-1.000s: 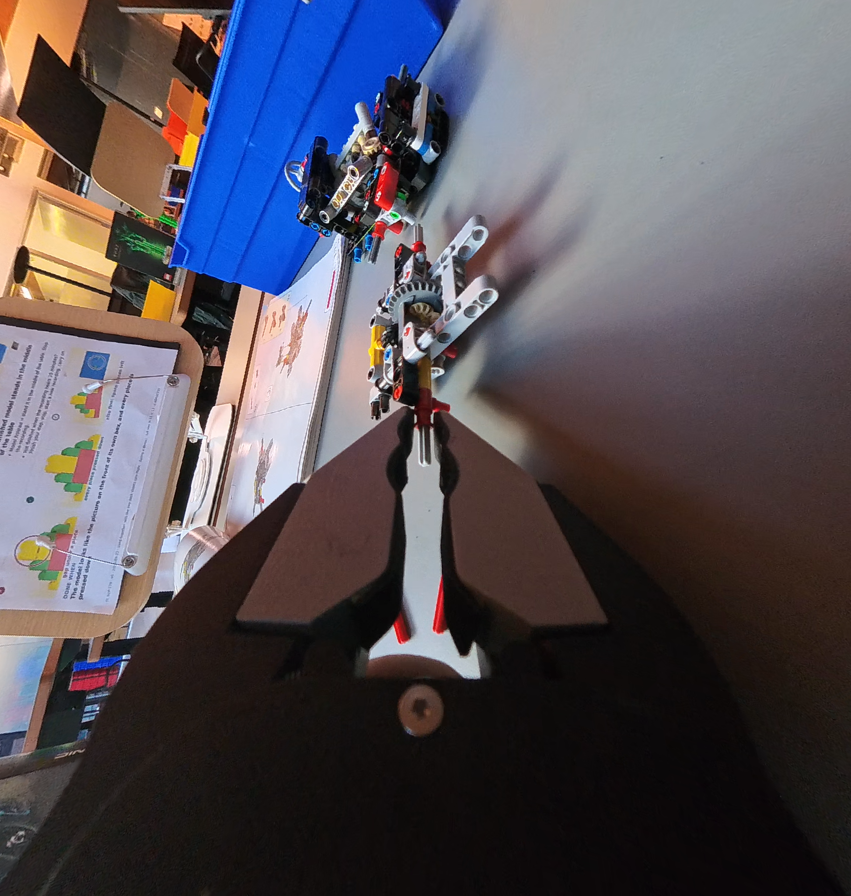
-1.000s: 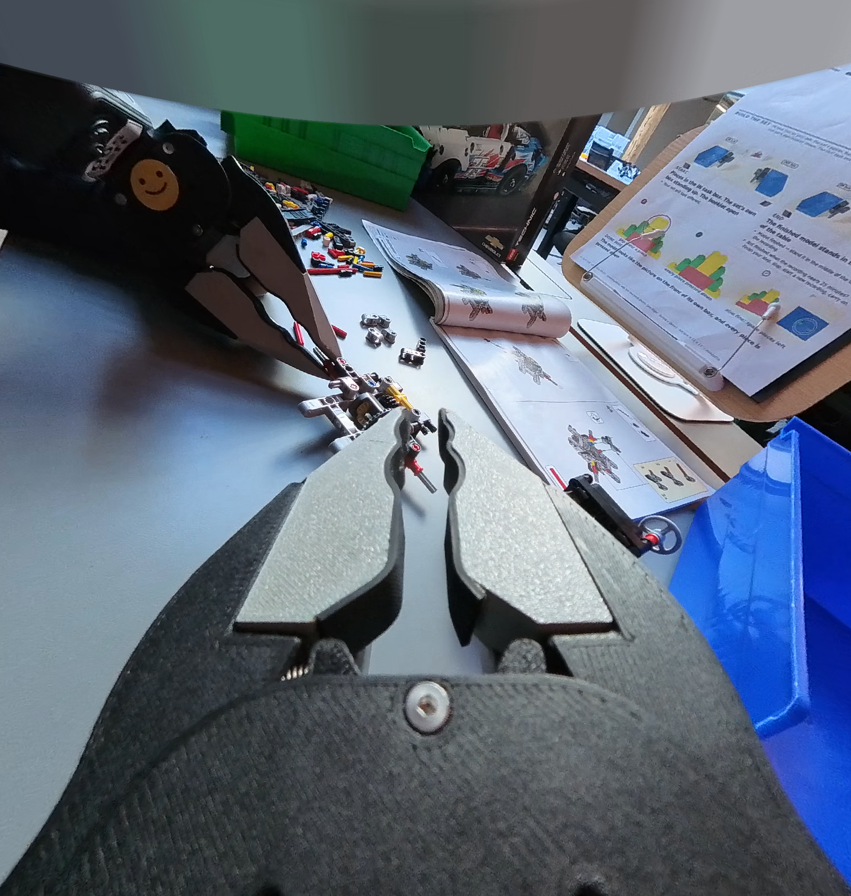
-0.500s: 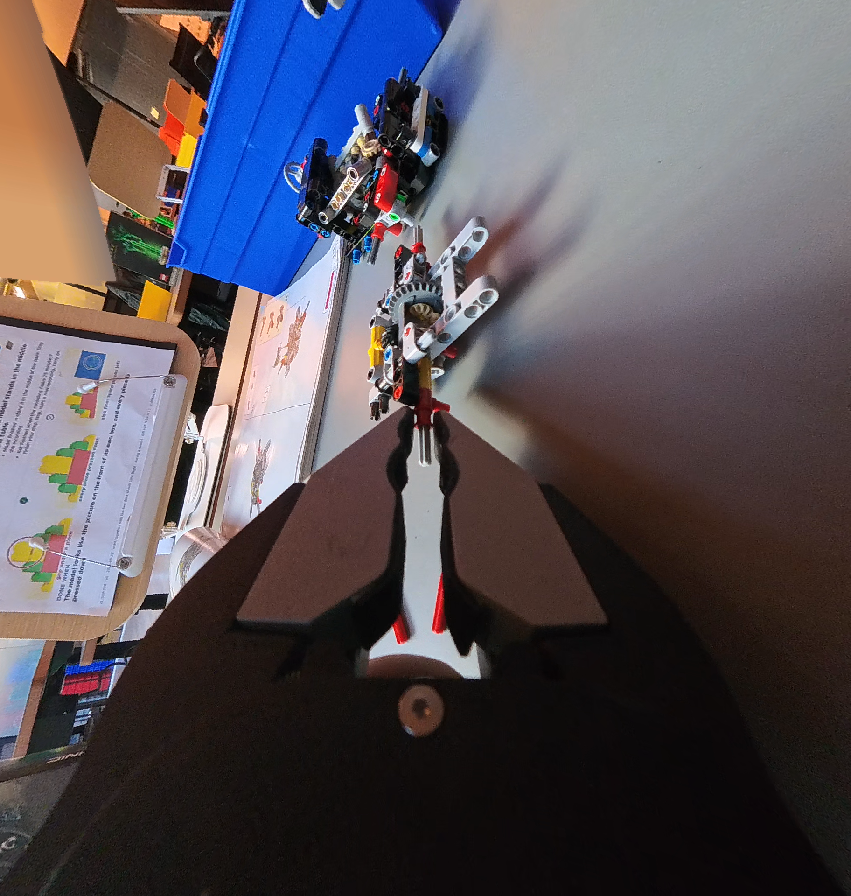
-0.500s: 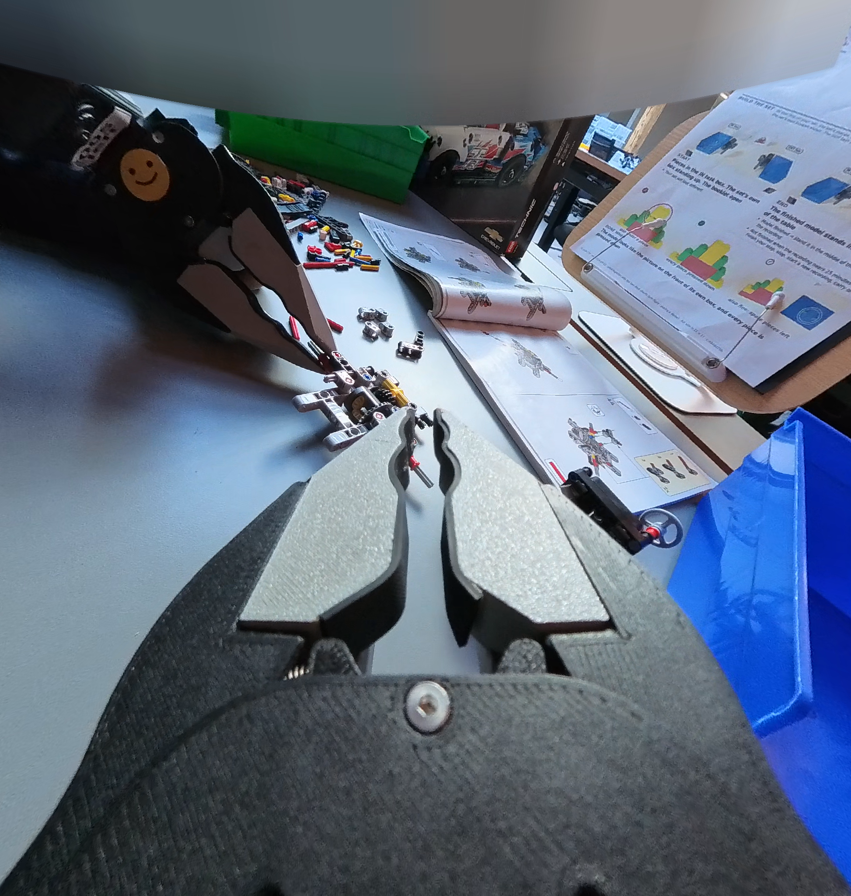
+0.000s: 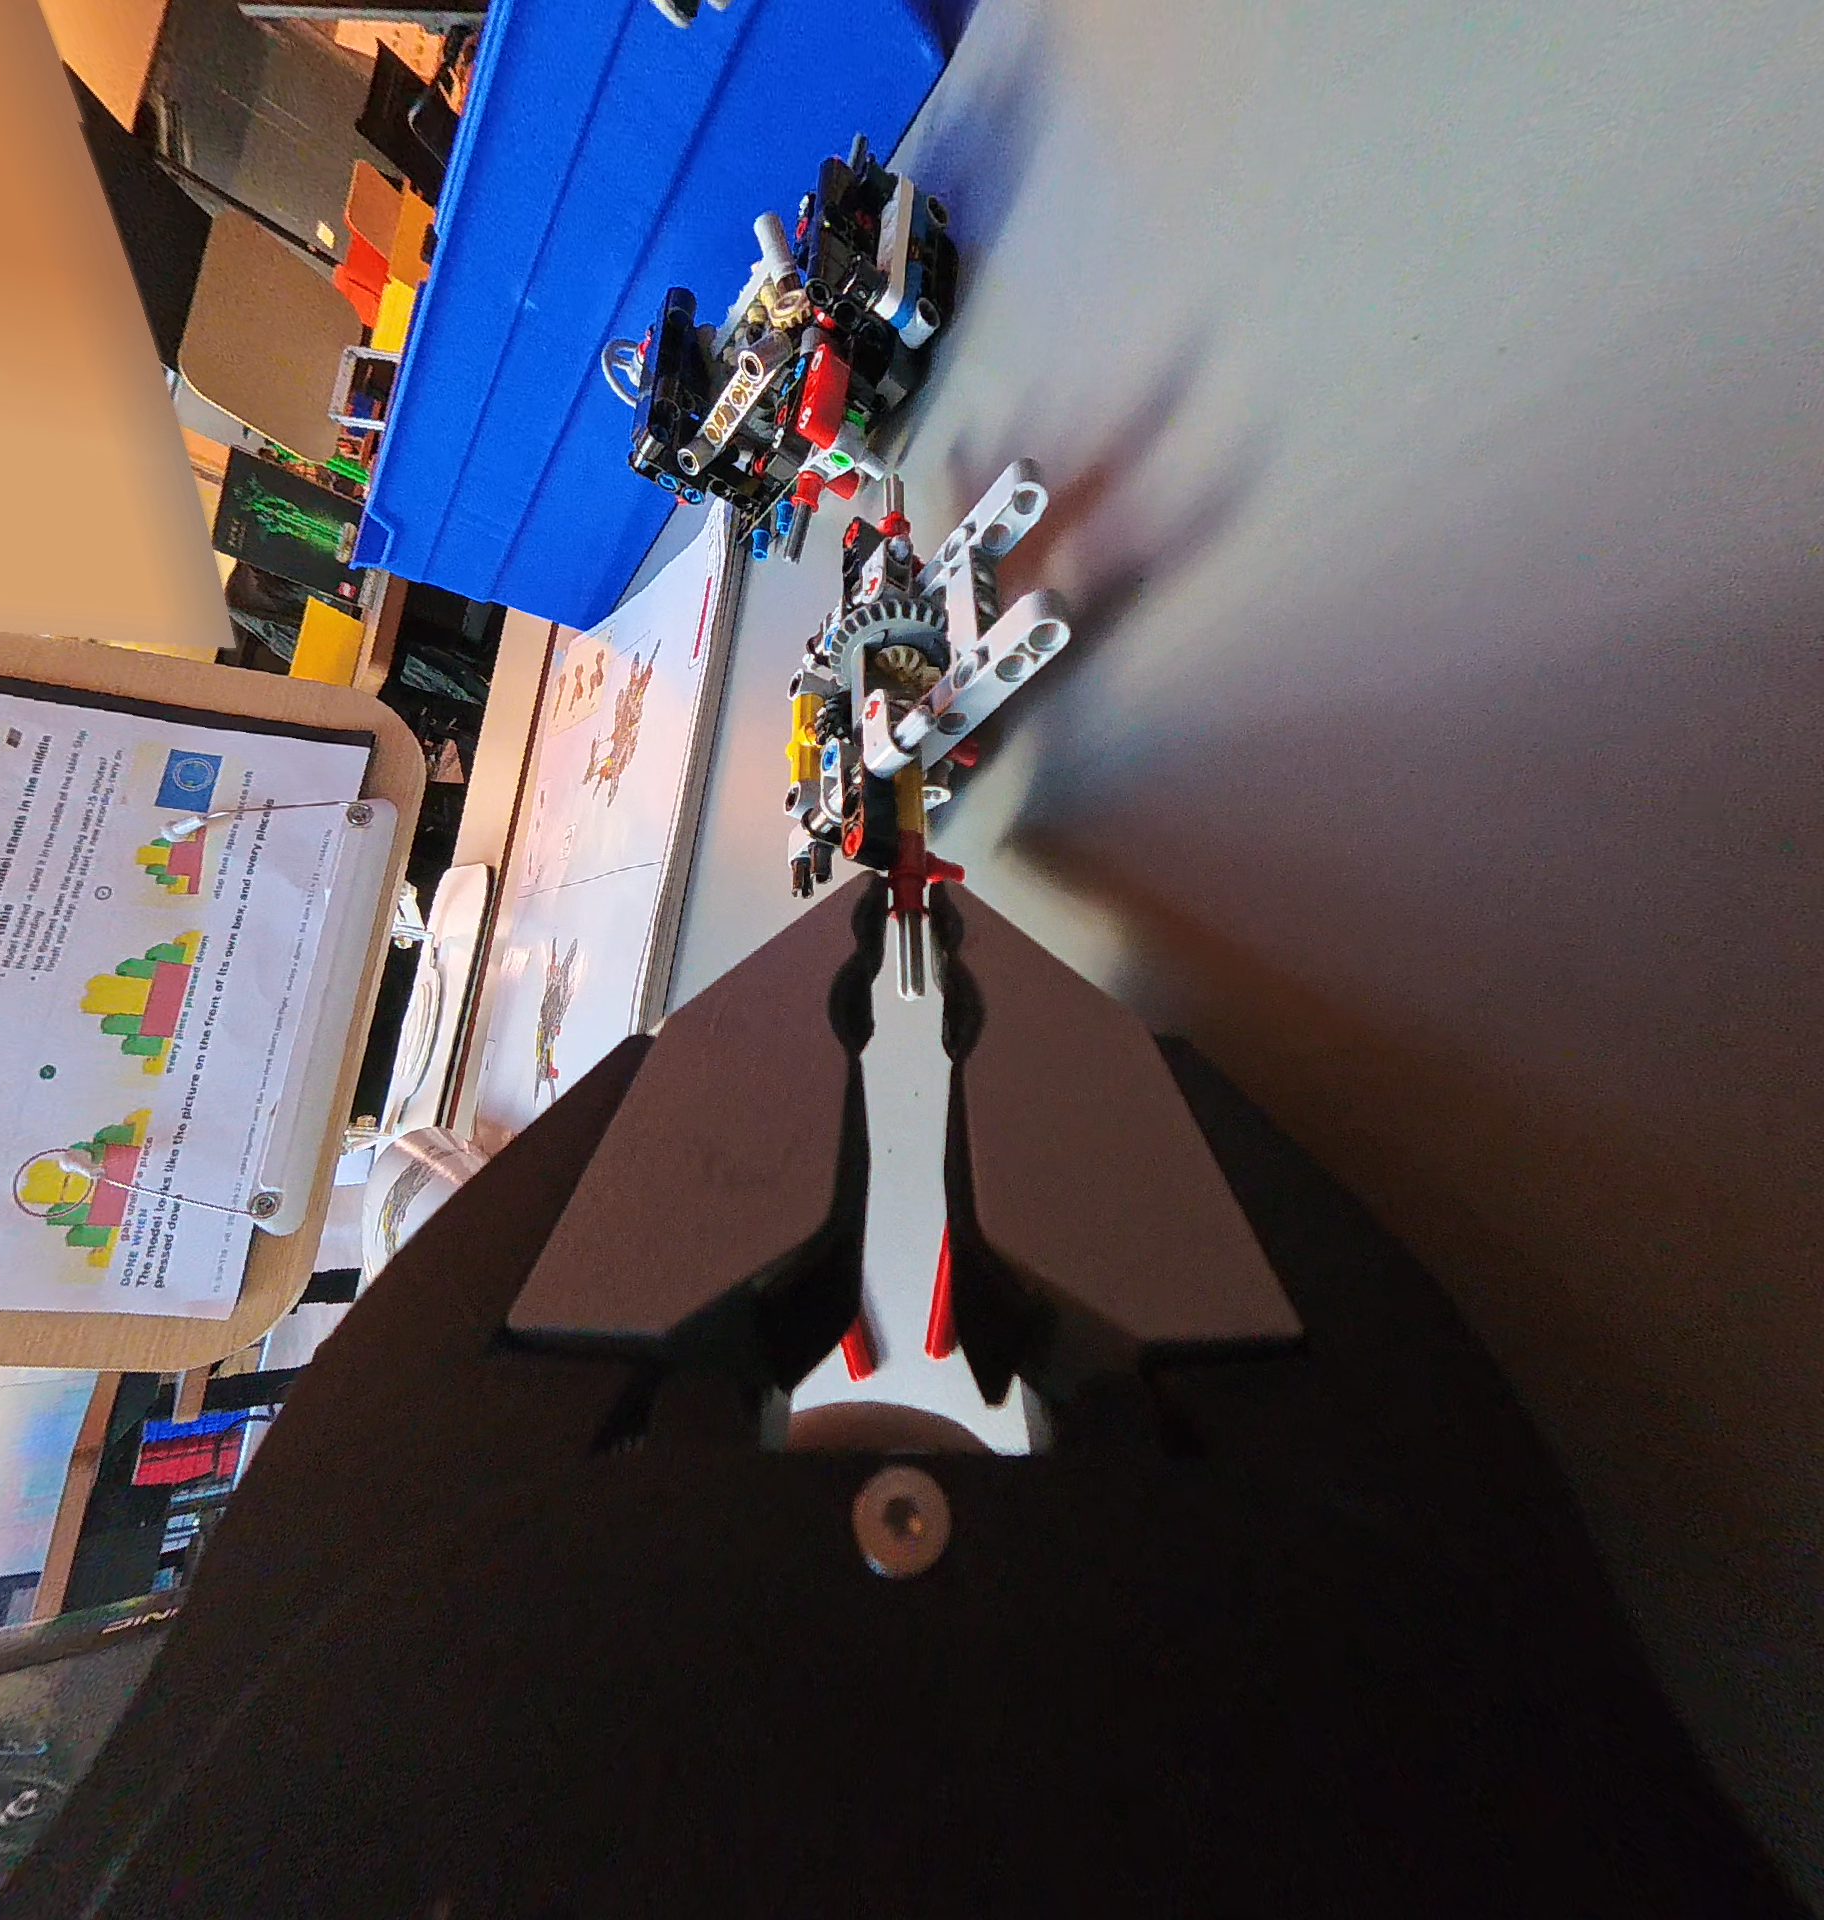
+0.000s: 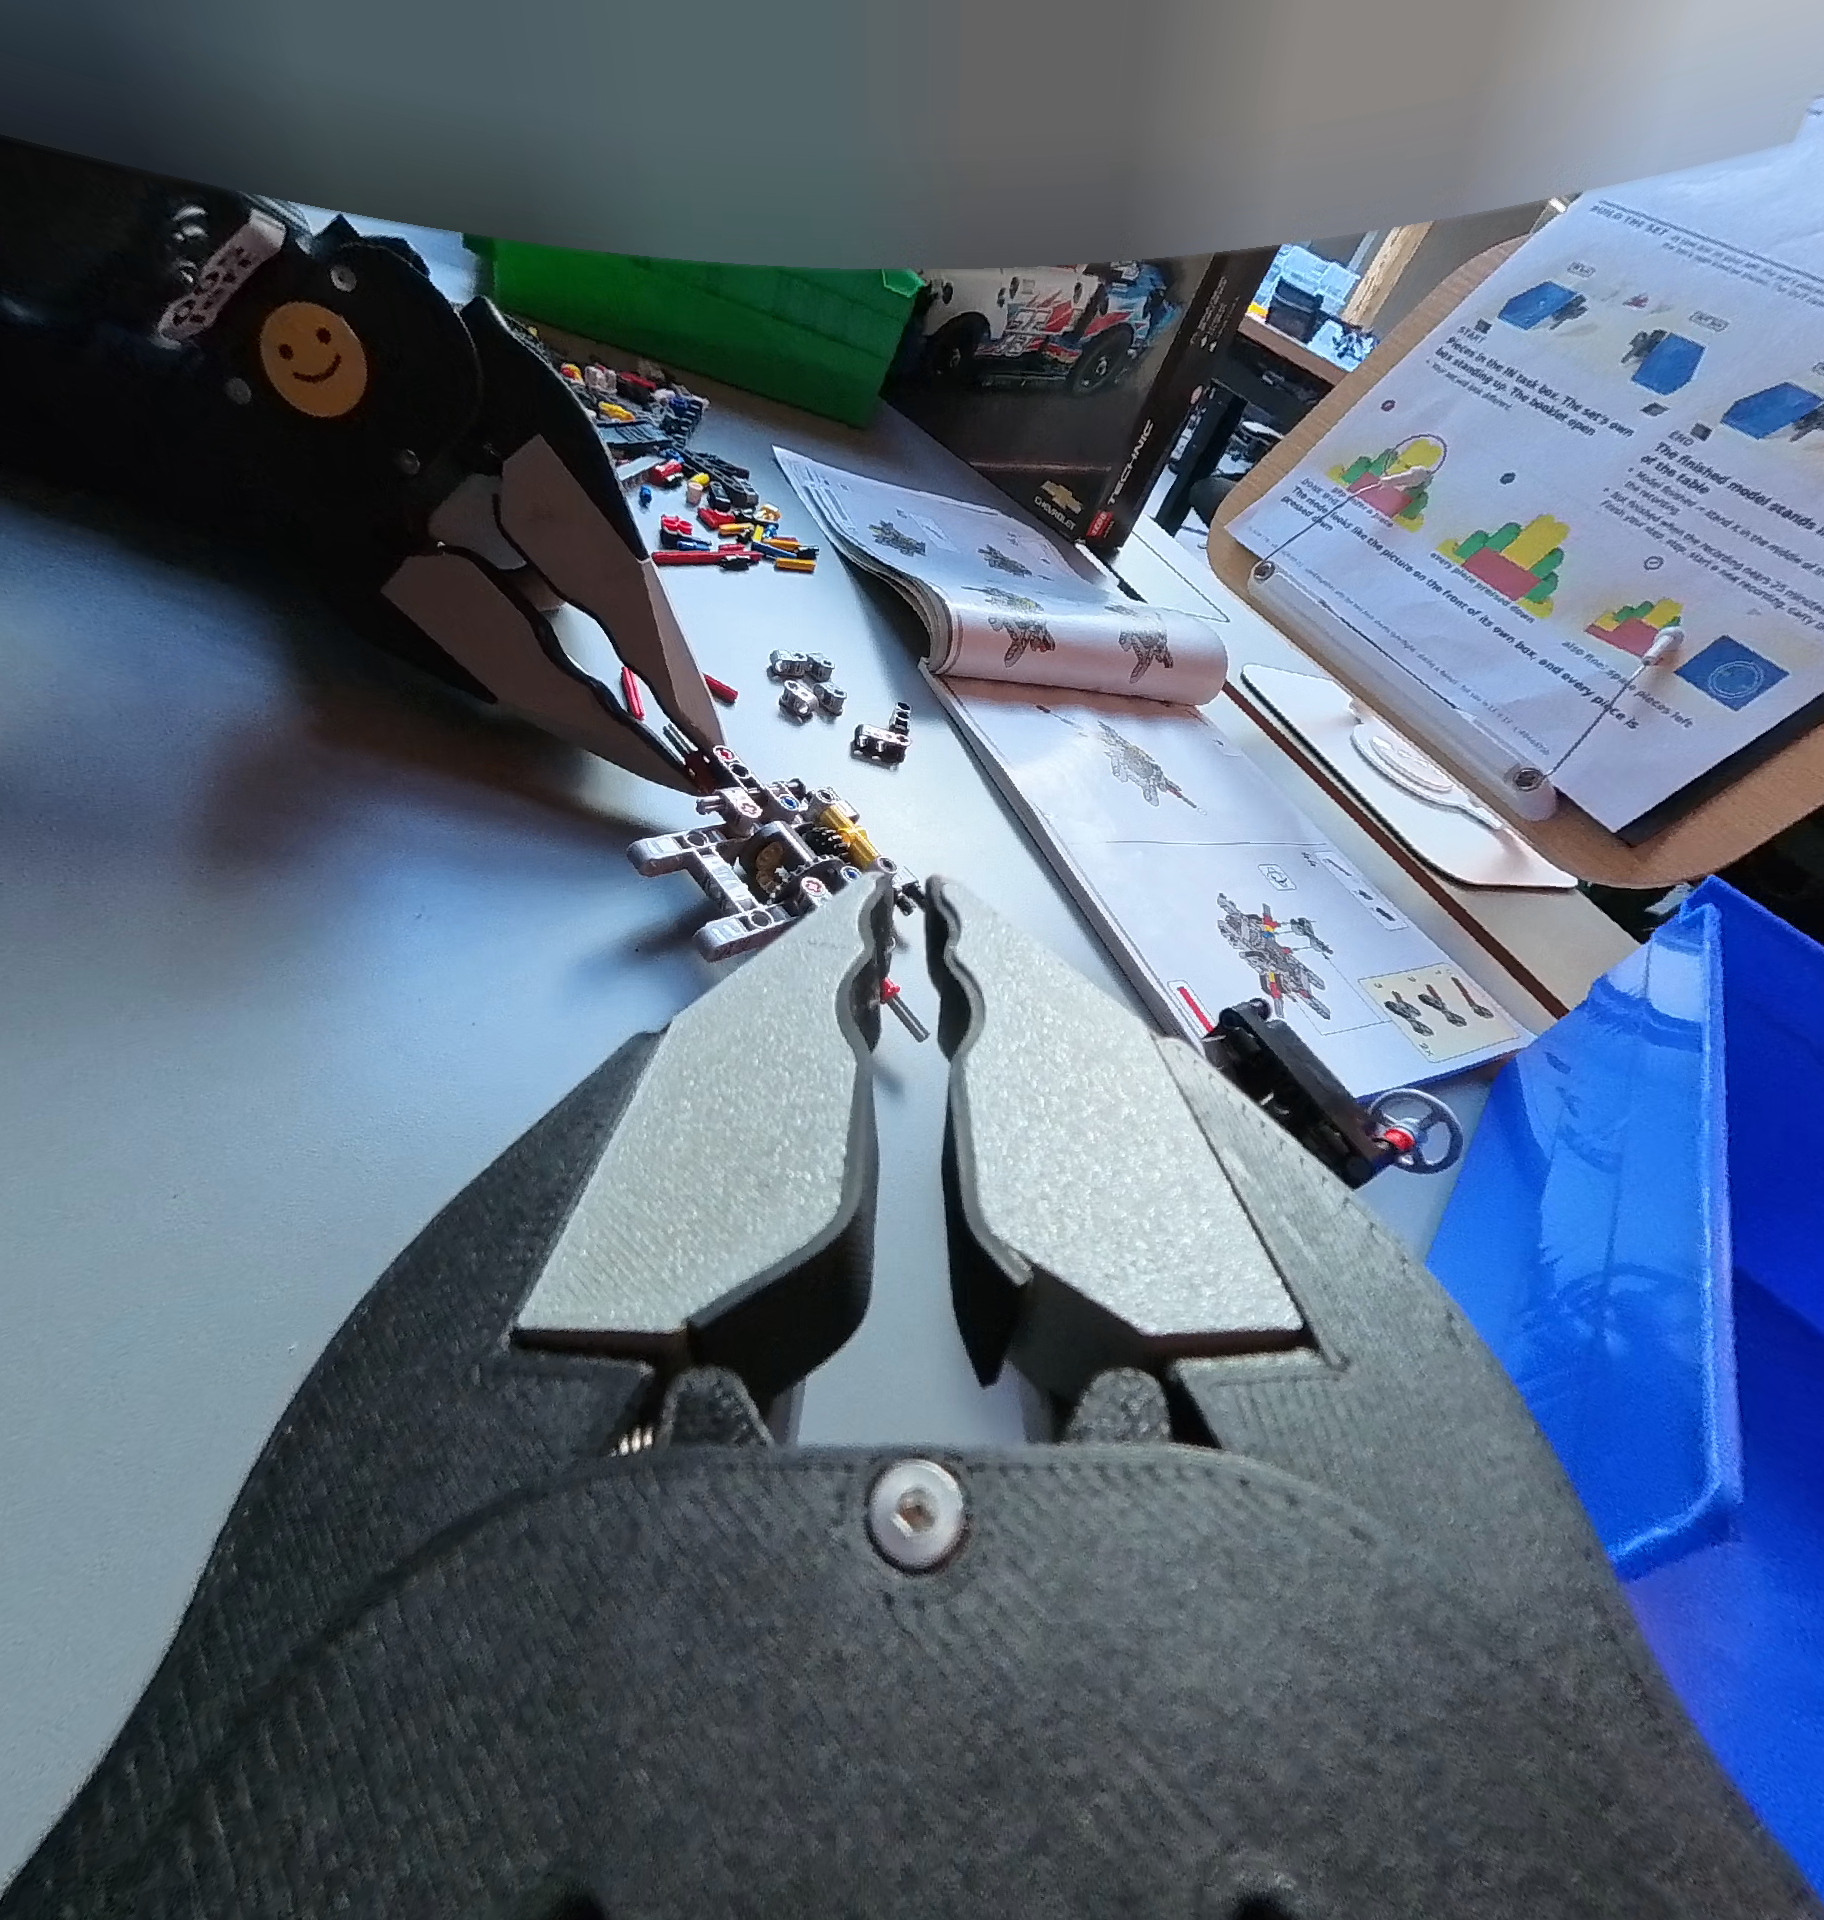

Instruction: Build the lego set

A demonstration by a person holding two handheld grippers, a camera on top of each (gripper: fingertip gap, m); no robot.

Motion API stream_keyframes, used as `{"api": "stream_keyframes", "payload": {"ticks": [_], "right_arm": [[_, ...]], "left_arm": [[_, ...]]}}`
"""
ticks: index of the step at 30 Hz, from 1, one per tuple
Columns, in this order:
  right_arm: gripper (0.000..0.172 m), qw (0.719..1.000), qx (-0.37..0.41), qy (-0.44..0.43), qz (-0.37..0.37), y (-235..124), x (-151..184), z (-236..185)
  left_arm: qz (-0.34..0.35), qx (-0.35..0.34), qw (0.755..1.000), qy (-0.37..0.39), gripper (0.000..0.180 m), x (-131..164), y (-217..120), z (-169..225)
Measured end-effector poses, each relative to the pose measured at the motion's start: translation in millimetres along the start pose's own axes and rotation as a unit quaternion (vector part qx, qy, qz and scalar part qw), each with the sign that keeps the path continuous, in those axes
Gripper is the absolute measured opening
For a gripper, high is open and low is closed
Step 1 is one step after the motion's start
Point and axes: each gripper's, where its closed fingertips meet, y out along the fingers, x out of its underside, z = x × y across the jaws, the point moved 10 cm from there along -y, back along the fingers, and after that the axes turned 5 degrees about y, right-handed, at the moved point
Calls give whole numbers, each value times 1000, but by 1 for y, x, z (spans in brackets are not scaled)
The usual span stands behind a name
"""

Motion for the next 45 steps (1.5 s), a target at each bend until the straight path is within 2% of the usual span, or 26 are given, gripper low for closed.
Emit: {"api": "stream_keyframes", "payload": {"ticks": [15, 21, 28, 33, 38, 42, 45], "right_arm": [[0, 1000, 9, -17, -10, 1, 2, 0], [0, 999, 17, -36, -19, 2, 2, -3], [0, 998, 36, -45, -27, 2, 4, -3], [0, 997, 51, -34, -37, 1, 9, 2], [0, 996, 65, -31, -52, -1, 13, 6], [0, 996, 70, -29, -56, -1, 15, 6], [0, 996, 69, -30, -54, -1, 14, 5]], "left_arm": [[3, 1, 1000, 4, 5, 0, -1, 1], [15, 14, 1000, 9, 6, -9, -3, 7], [22, 17, 998, 58, 7, -28, -3, 21], [11, -1, 996, 88, 6, -29, -3, 24], [54, 25, 997, 43, 9, -27, -16, 24], [98, 6, 995, -17, 16, -25, -35, 17], [75, 1, 996, -50, 15, -17, -37, 10]]}}
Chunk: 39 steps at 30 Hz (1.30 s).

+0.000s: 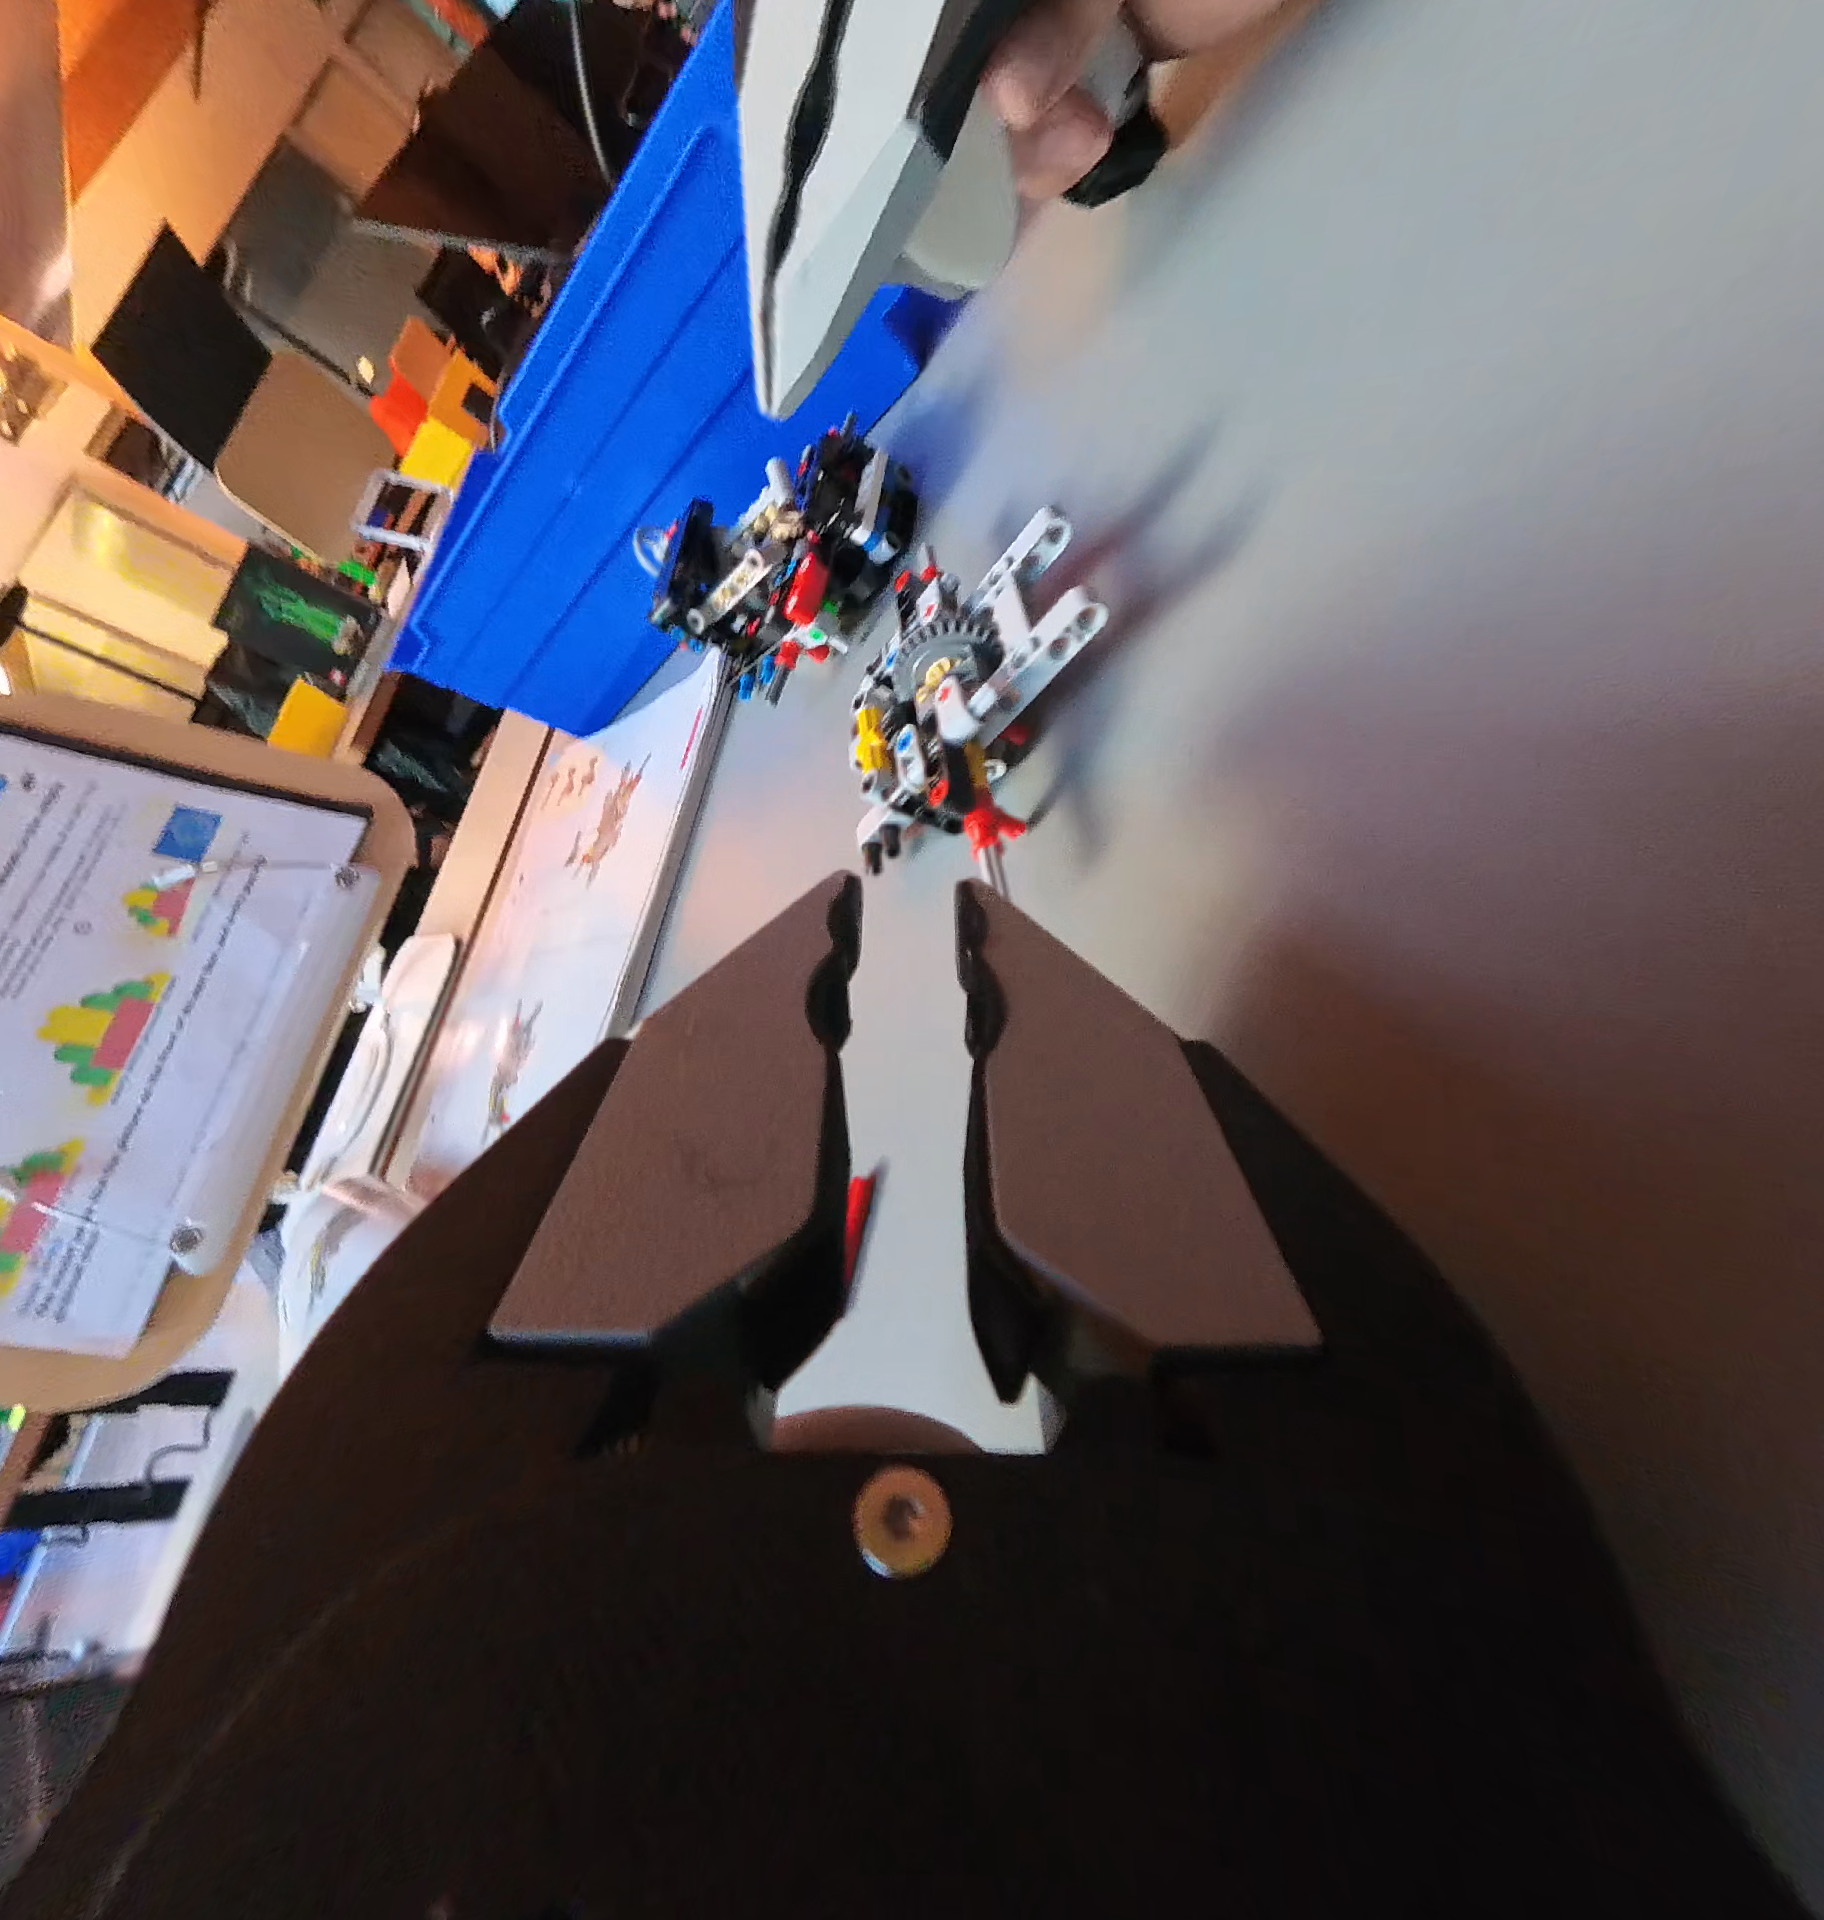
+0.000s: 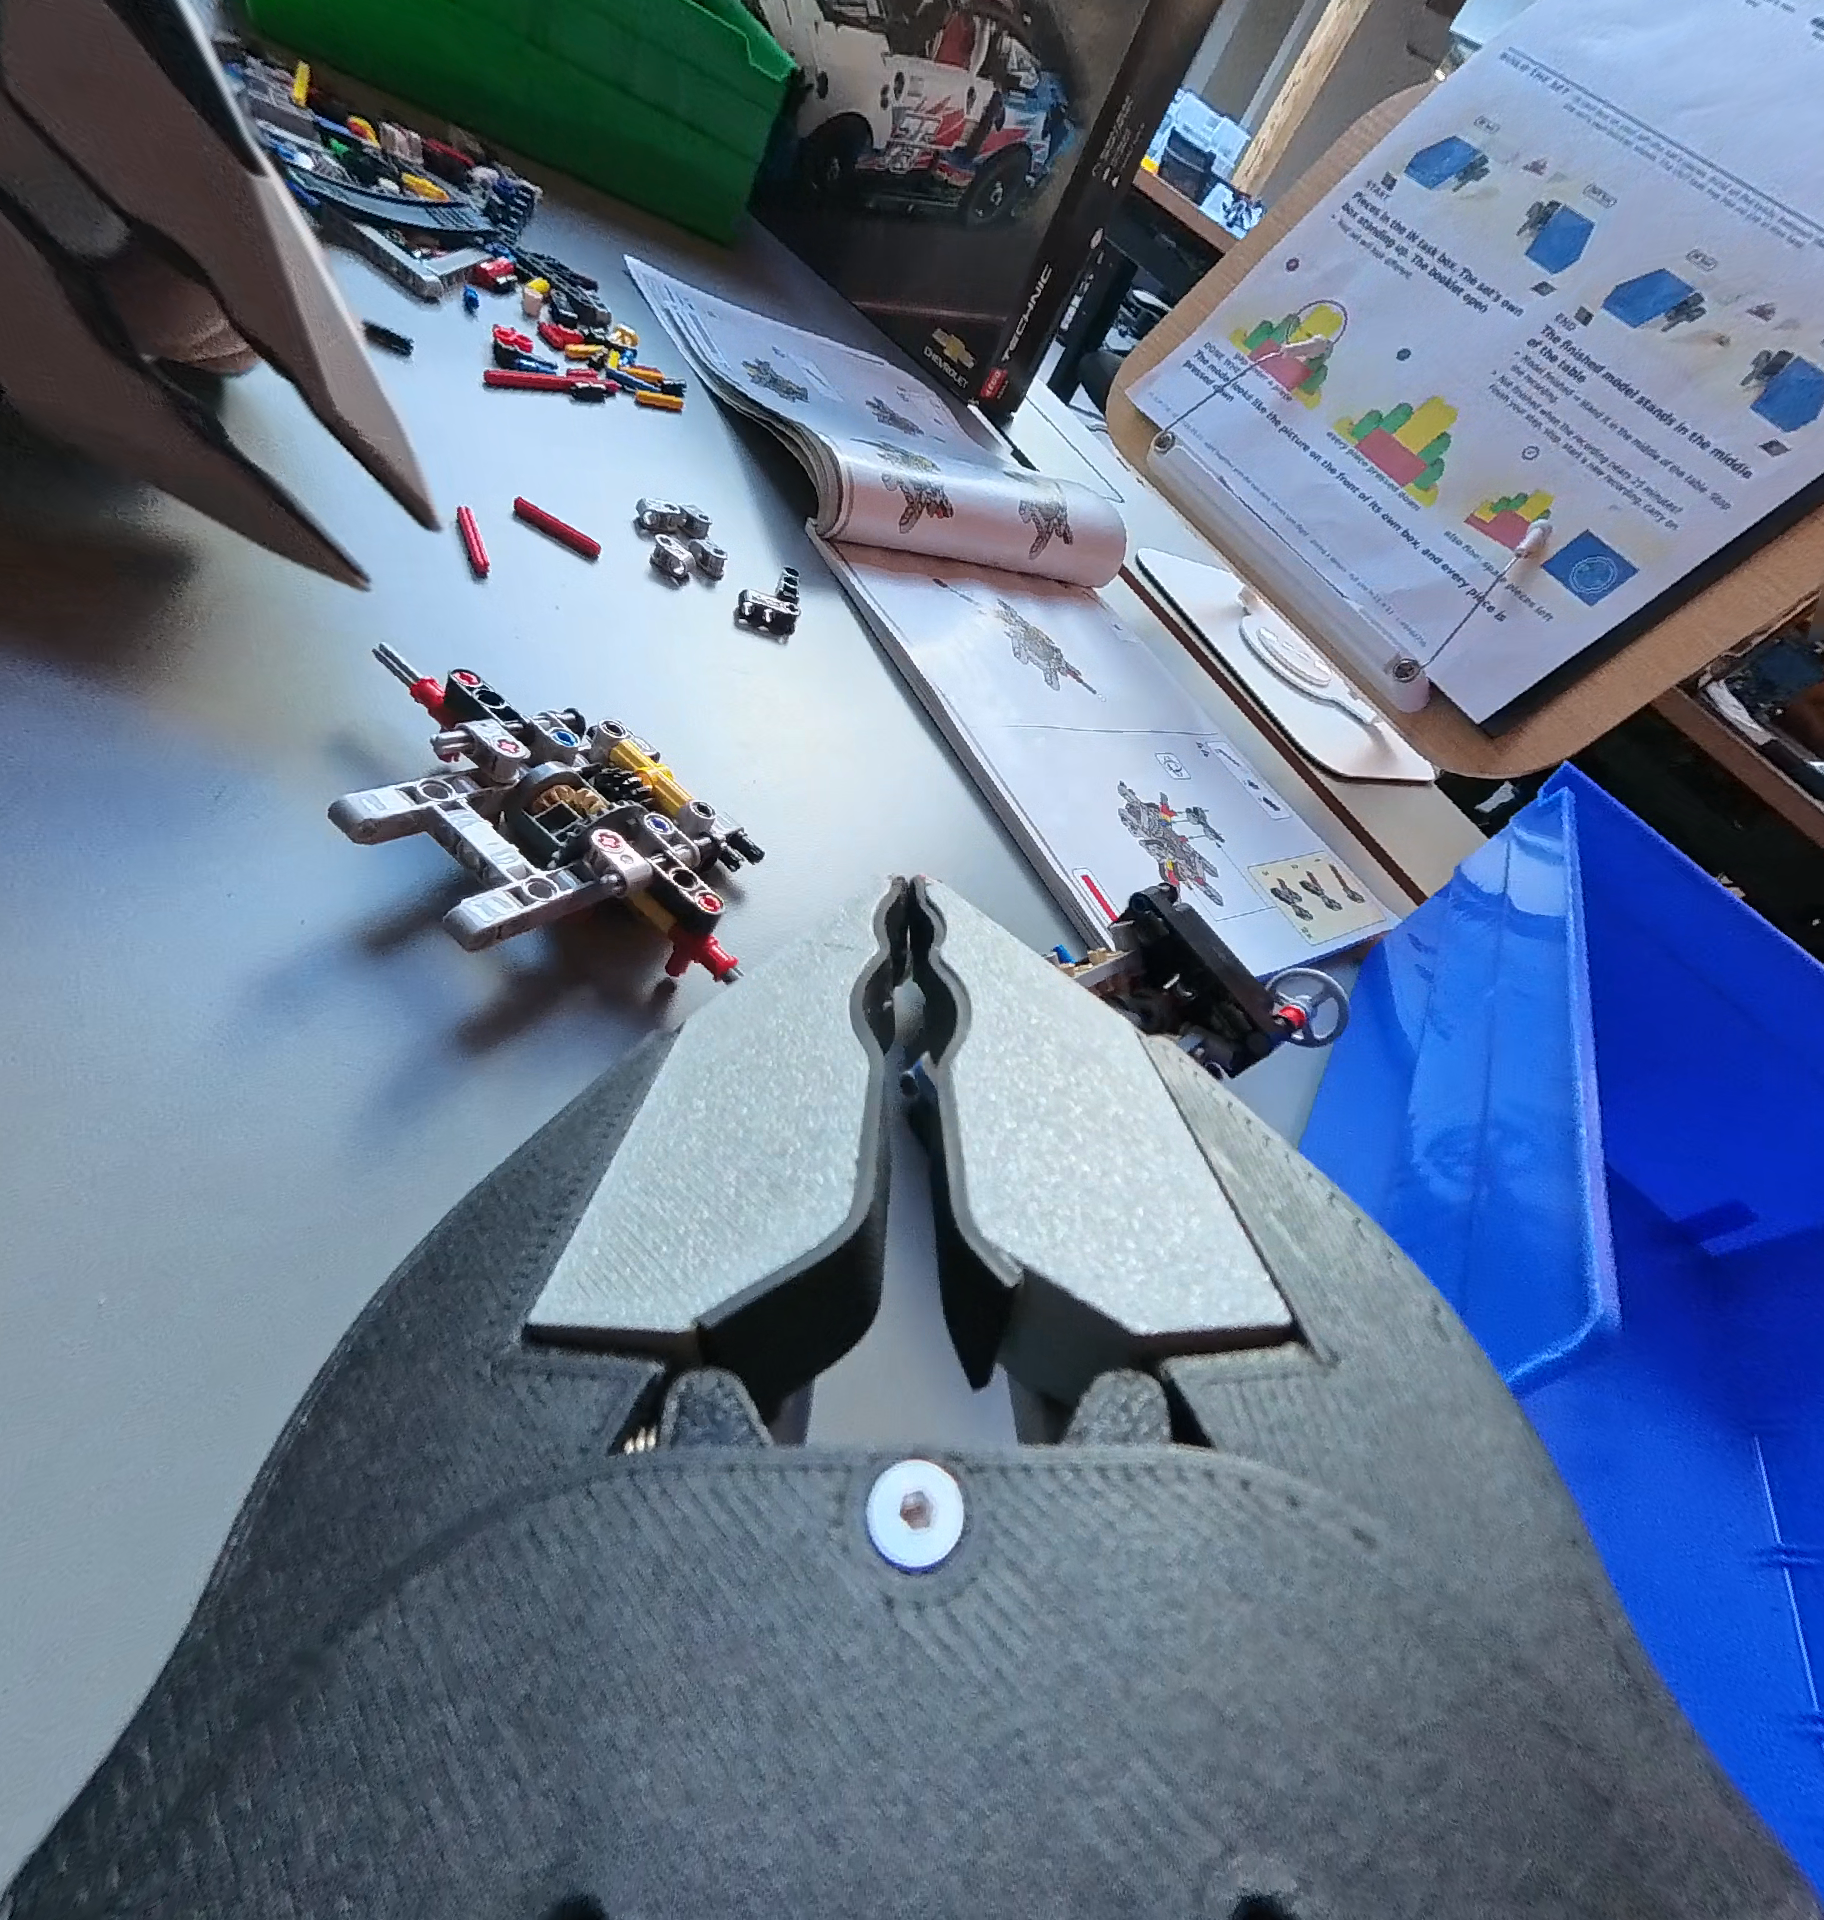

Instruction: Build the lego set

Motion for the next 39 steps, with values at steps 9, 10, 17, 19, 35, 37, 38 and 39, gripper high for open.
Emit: {"api": "stream_keyframes", "payload": {"ticks": [9, 10, 17, 19, 35, 37, 38, 39], "right_arm": [[0, 1000, 0, -10, -9, 2, 0, -5], [0, 1000, -2, -11, -13, 3, 0, -5], [3, 999, -11, 11, -30, -3, -1, -12], [4, 998, -14, 45, -39, -7, -2, -13], [26, 980, -11, 153, -130, -20, -13, -39], [29, 978, -3, 156, -140, -25, -14, -37], [31, 977, -2, 158, -141, -26, -16, -37], [31, 977, -2, 161, -141, -28, -18, -38]], "left_arm": [[-46, 181, 961, -205, 29, 0, 9, -12], [-52, 202, 952, -224, 32, 0, 12, -12], [64, 318, 925, -200, 22, -44, 3, 4], [62, 269, 928, -252, 20, -37, 2, -19], [-47, 336, 895, -290, 15, -7, 63, -37], [-7, 363, 893, -265, 14, -20, 50, -29], [19, 384, 887, -256, 14, -25, 44, -26], [31, 389, 884, -257, 12, -26, 40, -27]]}}
